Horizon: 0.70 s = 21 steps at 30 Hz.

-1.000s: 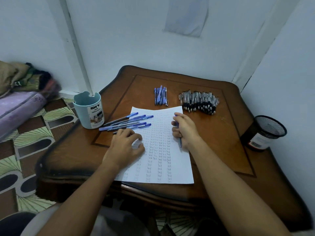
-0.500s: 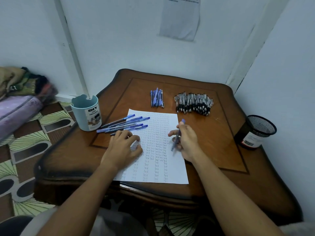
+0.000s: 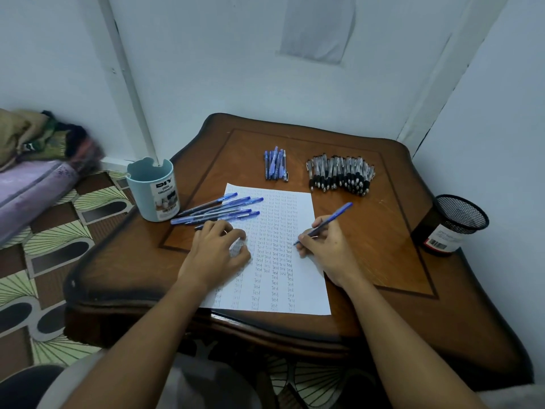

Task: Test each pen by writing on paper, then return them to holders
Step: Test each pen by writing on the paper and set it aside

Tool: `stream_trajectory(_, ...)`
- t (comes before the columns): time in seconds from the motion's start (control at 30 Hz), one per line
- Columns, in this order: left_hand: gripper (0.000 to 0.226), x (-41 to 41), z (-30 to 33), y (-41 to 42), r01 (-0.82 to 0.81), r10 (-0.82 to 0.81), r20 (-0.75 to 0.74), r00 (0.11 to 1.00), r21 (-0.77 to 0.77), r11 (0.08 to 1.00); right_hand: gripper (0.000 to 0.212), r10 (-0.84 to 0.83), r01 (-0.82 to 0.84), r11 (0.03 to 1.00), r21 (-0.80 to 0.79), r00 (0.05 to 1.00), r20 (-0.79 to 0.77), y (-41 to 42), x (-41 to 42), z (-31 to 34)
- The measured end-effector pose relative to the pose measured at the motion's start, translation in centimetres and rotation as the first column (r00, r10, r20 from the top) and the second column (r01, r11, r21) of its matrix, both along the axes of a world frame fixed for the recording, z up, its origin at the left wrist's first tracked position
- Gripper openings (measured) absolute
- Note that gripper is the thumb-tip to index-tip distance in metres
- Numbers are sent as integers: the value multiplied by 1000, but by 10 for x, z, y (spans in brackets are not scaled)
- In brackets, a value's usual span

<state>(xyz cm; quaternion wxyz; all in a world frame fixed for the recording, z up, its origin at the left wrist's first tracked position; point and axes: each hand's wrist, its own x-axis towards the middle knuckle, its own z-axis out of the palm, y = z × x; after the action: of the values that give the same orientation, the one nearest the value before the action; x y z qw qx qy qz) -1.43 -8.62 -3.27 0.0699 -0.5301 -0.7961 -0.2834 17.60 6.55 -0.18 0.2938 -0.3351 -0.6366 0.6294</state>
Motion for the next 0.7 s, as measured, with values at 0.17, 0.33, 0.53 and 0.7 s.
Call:
stream_trajectory(0.17,37,1,-1,-1,-21,20,-58,998,-18,1000,27,-1,2,997,73,1000,-12,-3,4,-4)
stream_trajectory(0.33,39,1,1,-3,-57,52,-101,994,-44,997,25,-2,-1,994,112,1000,22,-4,2,-4)
stream_trajectory(0.53,40,1,2,-4,-52,46,-94,994,-58,997,27,-26,9,981,194,996,84,-5,-1,-6)
stream_trajectory(0.7,34,3,2,-5,-55,51,-76,996,-53,997,26,-42,34,989,141,998,56,-4,1,-7)
